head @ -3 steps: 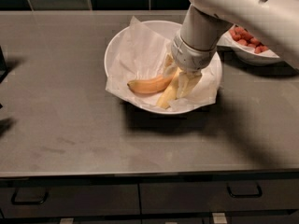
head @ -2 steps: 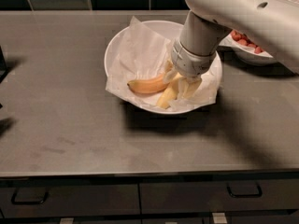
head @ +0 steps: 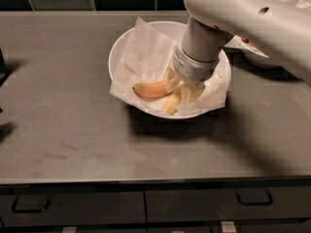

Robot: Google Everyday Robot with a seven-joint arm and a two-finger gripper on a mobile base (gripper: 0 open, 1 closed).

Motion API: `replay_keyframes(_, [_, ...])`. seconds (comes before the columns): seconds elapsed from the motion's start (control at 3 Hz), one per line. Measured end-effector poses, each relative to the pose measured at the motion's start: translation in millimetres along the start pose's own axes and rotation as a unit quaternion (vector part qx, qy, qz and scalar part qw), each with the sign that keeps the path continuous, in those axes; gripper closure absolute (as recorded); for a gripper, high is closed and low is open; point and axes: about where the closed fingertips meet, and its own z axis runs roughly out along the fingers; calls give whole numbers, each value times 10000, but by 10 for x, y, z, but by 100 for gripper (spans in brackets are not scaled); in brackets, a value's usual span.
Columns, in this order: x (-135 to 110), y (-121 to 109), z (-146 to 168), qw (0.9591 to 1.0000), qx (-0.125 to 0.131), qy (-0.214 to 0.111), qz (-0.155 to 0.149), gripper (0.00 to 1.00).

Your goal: Pick banana from white bowl

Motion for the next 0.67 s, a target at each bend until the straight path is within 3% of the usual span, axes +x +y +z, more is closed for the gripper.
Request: replay_keyframes(0.67, [-36, -5, 50, 9999, -64, 16, -88, 49])
